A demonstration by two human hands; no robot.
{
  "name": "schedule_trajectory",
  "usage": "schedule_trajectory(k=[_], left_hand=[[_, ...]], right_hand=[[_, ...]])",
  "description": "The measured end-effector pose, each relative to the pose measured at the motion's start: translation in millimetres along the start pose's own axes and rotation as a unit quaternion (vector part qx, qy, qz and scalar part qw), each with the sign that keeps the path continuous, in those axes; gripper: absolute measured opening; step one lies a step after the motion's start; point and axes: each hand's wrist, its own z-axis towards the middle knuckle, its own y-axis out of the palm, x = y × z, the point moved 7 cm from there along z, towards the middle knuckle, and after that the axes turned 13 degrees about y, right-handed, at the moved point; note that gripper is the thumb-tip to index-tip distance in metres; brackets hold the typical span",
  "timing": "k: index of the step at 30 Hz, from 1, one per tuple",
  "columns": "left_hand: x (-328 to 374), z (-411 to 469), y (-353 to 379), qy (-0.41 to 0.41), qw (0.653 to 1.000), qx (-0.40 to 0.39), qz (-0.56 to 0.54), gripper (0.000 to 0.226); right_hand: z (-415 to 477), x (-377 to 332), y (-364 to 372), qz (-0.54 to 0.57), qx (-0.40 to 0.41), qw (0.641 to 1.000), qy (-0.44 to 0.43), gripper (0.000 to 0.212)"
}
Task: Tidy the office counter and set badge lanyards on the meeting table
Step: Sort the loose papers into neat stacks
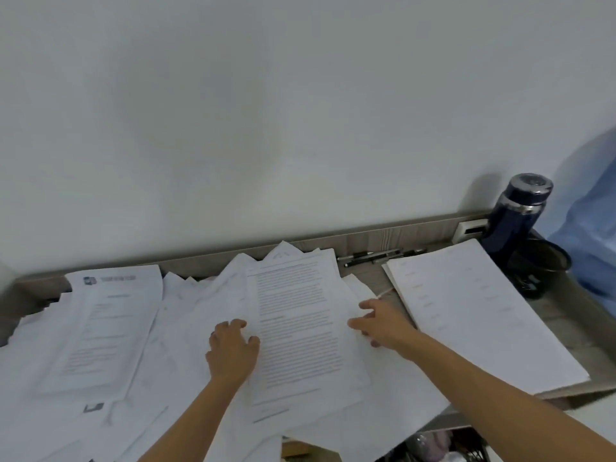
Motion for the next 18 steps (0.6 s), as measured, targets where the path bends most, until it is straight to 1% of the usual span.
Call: schedule_trajectory(k=[2, 3, 4, 7, 9, 11, 12, 14, 16, 18], left_hand=[[-23, -4, -7, -0.010, 1.000, -0.010, -0.009, 0.048], [-32, -5, -8, 0.001, 1.000, -0.023, -0.013, 0.049], [-30, -4, -3, 0.020, 0.999, -0.034, -0.019, 0.050], [-34, -5, 1, 0.058, 0.994, -0.071, -0.060, 0.052], [-40, 0, -6, 0.072, 0.990, -0.078, -0.089, 0.049], [-51, 7, -19, 0.065, 0.987, -0.066, -0.132, 0.040], [-60, 9, -28, 0.055, 0.987, -0.047, -0.144, 0.036], [-81, 14, -47, 0.024, 0.992, 0.002, -0.122, 0.030], [-104, 14, -60, -0.011, 0.995, 0.037, -0.096, 0.035], [-118, 12, -65, -0.039, 0.991, 0.053, -0.117, 0.042]], right_hand=[[-3, -15, 26, 0.049, -0.021, 0.998, 0.029, 0.072], [-5, -22, 42, 0.069, -0.031, 0.996, 0.039, 0.073], [-5, -24, 51, 0.081, -0.043, 0.995, 0.049, 0.070], [-4, -30, 84, 0.078, -0.044, 0.995, 0.046, 0.042], [-3, -33, 95, 0.107, -0.034, 0.993, 0.036, 0.032], [-5, -37, 95, 0.118, -0.027, 0.992, 0.027, 0.024], [-6, -40, 91, 0.122, -0.013, 0.992, 0.019, 0.023], [-12, -50, 75, 0.166, 0.014, 0.986, -0.008, 0.021], [-27, -61, 56, 0.240, 0.002, 0.970, -0.033, 0.017], [-42, -71, 35, 0.280, -0.010, 0.959, -0.052, 0.011]])
